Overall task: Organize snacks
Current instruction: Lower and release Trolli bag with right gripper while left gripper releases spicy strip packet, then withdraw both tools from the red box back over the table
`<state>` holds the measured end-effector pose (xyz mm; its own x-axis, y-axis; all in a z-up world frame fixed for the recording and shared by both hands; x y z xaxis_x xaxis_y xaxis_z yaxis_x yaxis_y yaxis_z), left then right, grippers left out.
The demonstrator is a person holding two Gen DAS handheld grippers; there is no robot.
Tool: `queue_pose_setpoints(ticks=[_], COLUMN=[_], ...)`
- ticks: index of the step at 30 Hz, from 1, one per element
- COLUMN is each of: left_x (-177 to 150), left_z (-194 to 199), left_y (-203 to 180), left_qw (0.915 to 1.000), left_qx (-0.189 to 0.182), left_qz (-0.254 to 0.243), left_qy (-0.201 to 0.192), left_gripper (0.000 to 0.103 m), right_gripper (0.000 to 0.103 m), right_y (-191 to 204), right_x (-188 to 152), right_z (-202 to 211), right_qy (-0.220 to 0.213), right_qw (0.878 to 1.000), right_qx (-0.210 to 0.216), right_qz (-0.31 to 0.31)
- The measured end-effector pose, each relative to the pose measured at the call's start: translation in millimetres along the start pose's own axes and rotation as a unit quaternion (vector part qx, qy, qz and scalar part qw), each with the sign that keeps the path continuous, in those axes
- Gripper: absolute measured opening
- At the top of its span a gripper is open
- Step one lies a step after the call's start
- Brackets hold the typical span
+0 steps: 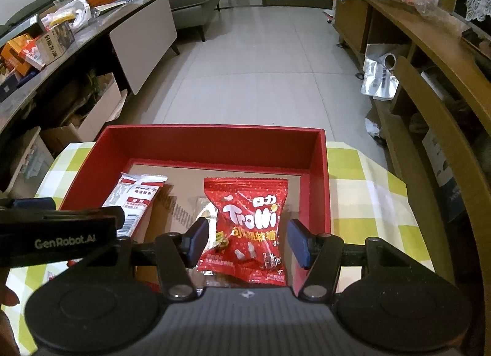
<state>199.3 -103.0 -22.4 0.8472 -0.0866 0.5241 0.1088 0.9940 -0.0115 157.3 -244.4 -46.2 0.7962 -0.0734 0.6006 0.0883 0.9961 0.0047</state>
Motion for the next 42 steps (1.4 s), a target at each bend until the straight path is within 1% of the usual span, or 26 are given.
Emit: queue_pose_setpoints(ticks=[7,9,26,42], left_x=[-6,-9,-28,-56], left_z=[11,15,35,57], left_y=[5,6,15,32], left_qw=[1.0000,1.0000,0.9998,0.9996], left_qx=[0.000,0.002,0.002,0.001], left_qz=[-0.001,-0.003,-0.016,-0.026], left_qy=[-0.006,-0.007,-0.013,-0.012], left_gripper=[0.093,0.094,0.094,0.095], right_gripper=[0.064,0.066,0.067,0.067], right_y=[3,4,15,36], right_x=[-4,-5,-23,-47], right_z=[11,14,40,67], right_qy=[-0.003,-0.004,-0.004,-0.001], right_qw=[1.000,1.000,1.000,0.999], right_qx=[0.001,0.000,0.004,0.025], right_qz=[0.005,0.007,0.026,0.048])
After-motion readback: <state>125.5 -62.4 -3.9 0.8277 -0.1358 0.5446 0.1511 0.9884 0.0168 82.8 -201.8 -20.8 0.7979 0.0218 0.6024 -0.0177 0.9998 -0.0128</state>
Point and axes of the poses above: each gripper's, at about its wrist camera, not at the fingertips, and z roughly against the way its jaws point, y to its left, x to its top, the point moved 2 cm from there along -z, roughly the way its jaws point, and after that the axes turned 9 degrees about z, right-handed, at the moved point
